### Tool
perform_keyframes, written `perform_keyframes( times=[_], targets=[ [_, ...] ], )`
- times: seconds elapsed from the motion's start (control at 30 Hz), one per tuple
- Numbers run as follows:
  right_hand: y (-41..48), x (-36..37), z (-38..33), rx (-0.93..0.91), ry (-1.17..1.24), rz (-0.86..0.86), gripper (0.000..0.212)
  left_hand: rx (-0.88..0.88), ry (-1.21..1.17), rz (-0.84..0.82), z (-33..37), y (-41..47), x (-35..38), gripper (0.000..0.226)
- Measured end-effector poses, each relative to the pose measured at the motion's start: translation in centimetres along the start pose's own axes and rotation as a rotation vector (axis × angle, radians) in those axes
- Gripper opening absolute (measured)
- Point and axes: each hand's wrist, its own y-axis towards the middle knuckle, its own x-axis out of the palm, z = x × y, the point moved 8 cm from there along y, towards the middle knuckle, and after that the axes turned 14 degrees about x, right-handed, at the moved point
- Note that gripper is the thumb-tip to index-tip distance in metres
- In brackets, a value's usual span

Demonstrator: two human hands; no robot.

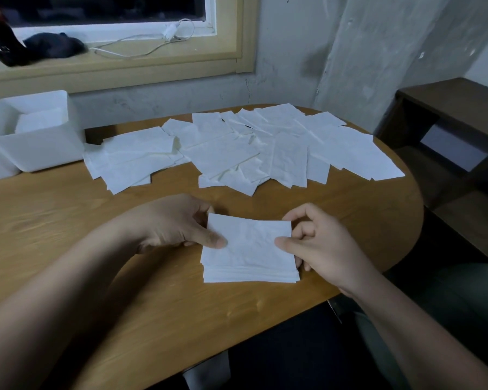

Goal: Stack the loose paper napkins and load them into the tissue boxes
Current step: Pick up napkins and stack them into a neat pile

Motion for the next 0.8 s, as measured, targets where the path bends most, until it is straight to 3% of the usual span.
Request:
perform_keyframes(
  times=[0.27,0.4,0.53,0.67,0.8],
  targets=[
    [0.5,-0.4,-0.3,-0.055,-0.157,0.041,0.034,-0.028,0.066,0.025,-0.3,0.4,-0.1,0.032],
    [1.8,-2.4,-1.0,-0.127,-0.295,0.203,0.021,-0.051,-0.01,0.034,-1.2,0.5,-0.4,0.037],
    [4.3,-4.2,-1.6,-0.262,-0.493,0.371,0.025,-0.036,0.015,0.222,-1.7,1.0,-2.0,0.039],
    [6.5,-4.1,-1.8,-0.352,-0.649,0.38,0.04,0.043,0.088,0.41,-1.5,1.2,-2.7,0.032],
    [7.6,-3.6,-1.5,-0.313,-0.74,0.39,0.046,0.078,0.107,0.489,-1.8,1.3,-2.7,0.024]
  ],
)
